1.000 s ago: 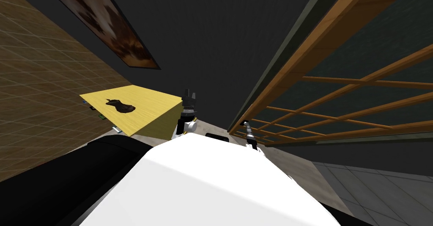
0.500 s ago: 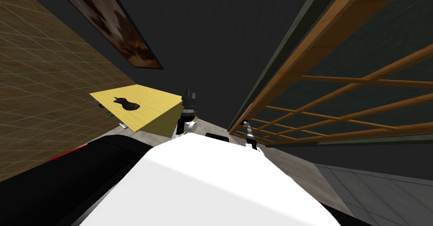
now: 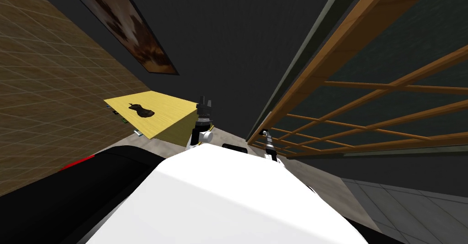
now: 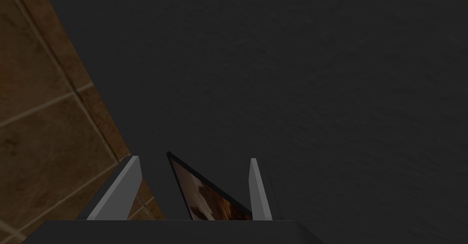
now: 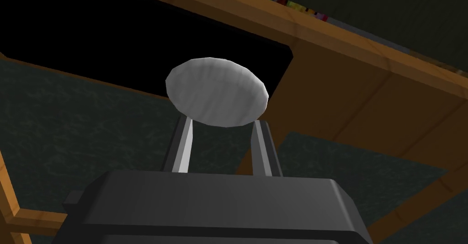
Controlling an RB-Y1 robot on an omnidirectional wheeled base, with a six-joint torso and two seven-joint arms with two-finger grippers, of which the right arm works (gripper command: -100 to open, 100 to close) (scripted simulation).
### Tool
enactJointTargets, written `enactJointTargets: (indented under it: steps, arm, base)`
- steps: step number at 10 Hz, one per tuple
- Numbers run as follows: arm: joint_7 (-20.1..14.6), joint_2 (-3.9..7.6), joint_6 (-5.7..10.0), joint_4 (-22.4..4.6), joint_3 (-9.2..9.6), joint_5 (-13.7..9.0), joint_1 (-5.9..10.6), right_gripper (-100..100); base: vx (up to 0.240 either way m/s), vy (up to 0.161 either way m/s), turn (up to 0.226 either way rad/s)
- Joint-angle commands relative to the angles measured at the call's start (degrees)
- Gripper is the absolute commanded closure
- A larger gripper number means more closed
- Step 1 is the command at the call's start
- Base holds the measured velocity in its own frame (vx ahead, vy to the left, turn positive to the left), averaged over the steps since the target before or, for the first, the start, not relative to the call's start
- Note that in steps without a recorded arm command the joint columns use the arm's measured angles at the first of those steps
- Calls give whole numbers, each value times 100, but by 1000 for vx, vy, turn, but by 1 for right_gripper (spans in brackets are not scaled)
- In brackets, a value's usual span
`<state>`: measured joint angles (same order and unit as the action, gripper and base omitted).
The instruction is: Pull the door open
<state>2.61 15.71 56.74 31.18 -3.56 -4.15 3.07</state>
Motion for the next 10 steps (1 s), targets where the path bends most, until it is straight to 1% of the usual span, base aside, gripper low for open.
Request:
enactJointTargets:
  steps: [1, 2, 3, 4, 5, 6, 7, 8, 9, 10]
  arm:
    - [-286, -102, 28, -87, 122, -35, 72, 100]
    - [-342, -102, 28, -87, 122, -35, 72, 100]
    - [-551, -113, 10, -80, 154, -103, 84, 100]
    - [-581, -113, 10, -80, 154, -103, 84, 100]
    - [-802, -124, -9, -74, 186, -171, 97, 100]
    - [-953, -135, -28, -68, 218, -239, 109, 100]
    - [-1057, -135, -28, -68, 218, -239, 109, 100]
    - [-1230, -146, -46, -61, 250, -307, 121, 100]
    - [-1296, -146, -46, -61, 250, -307, 121, 100]
    - [-1500, -157, -65, -55, 282, -375, 134, 100]
  base:
    - [-37, -20, 22]
    - [-29, -11, 31]
    - [-32, -14, 46]
    - [-29, -20, 55]
    - [-33, -25, 50]
    - [-48, -27, 67]
    - [-30, -24, 21]
    - [-28, -14, 50]
    - [-28, -12, 15]
    - [-38, -16, 29]
